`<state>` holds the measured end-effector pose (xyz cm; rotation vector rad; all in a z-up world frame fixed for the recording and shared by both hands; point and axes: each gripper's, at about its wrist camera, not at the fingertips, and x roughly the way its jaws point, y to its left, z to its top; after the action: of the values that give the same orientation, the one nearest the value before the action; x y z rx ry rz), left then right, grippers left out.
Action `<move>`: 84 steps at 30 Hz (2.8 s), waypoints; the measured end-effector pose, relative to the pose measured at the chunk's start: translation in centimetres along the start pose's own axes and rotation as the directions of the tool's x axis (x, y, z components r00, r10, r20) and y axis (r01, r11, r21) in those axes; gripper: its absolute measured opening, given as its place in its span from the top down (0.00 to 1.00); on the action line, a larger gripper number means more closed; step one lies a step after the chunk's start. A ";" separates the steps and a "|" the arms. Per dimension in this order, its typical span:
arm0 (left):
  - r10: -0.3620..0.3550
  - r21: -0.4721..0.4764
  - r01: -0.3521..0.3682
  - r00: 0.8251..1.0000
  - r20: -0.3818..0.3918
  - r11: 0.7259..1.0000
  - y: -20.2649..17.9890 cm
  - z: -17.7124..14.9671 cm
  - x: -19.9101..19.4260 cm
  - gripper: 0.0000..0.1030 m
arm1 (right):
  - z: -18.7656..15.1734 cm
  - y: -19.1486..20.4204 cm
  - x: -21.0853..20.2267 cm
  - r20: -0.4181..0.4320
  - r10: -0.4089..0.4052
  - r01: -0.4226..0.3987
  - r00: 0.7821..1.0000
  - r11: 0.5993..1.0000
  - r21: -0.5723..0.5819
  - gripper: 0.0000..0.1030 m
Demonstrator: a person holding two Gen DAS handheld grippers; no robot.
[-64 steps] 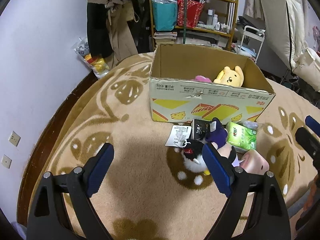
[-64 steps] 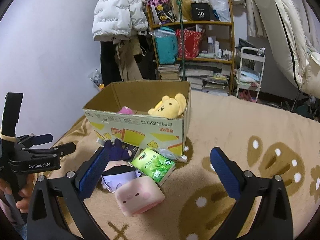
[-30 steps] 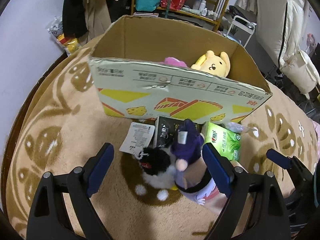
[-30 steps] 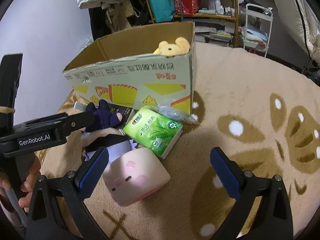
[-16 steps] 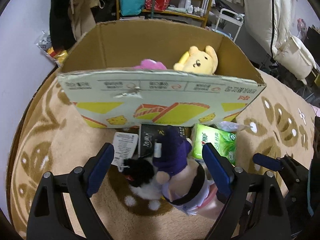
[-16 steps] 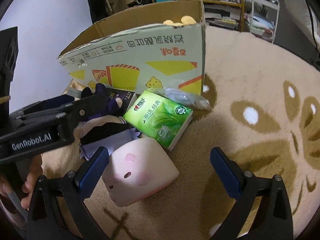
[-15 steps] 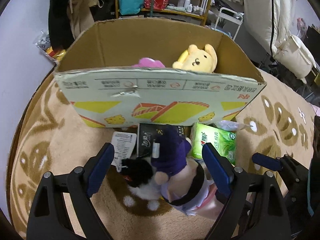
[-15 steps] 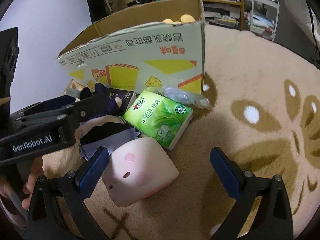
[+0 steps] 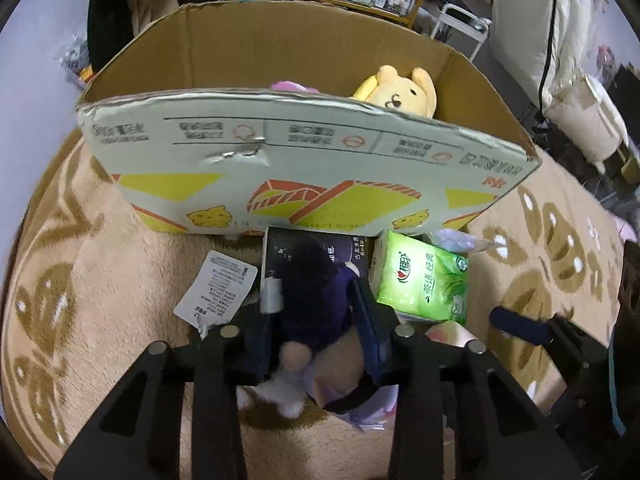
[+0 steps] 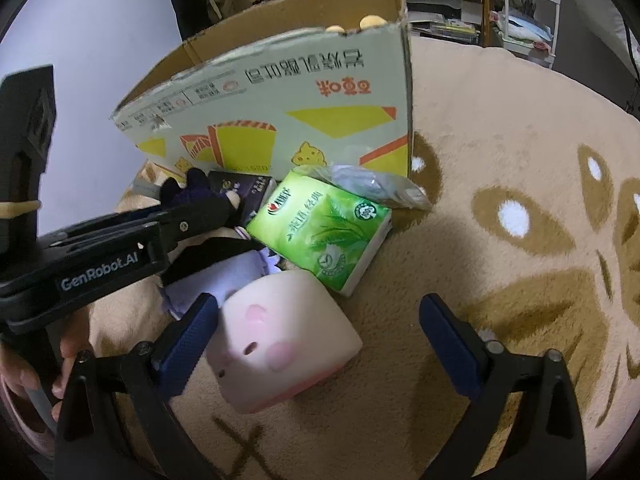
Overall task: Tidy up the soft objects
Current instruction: 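Grasp the purple-hatted doll with the left tool while the right tool grasps the pink pig cushion, then lift the doll and pig cushion with both tools and carry them over the box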
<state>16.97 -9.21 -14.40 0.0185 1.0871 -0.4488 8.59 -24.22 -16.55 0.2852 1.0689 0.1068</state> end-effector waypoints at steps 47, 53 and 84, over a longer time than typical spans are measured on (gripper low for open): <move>0.214 0.002 -0.222 0.940 0.265 0.975 0.3 -3.7 -9.5 0.72 | 0.0 1.2 -8.5 0.332 -0.030 0.047 0.943 0.998 -0.043 0.59; 0.211 -0.006 -0.227 0.895 0.392 0.974 -0.3 -4.1 -12.3 0.72 | 0.1 1.7 -11.4 0.504 -0.002 0.038 0.864 0.997 -0.061 0.59; 0.251 -0.001 -0.330 0.718 0.649 0.944 -2.3 1.6 -18.0 0.72 | 6.9 4.1 -14.5 0.694 0.041 0.095 0.718 0.983 -0.157 0.59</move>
<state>10.54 -5.52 2.28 0.1292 0.3571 -0.1966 7.90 -24.77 0.07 0.1186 0.2951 0.0597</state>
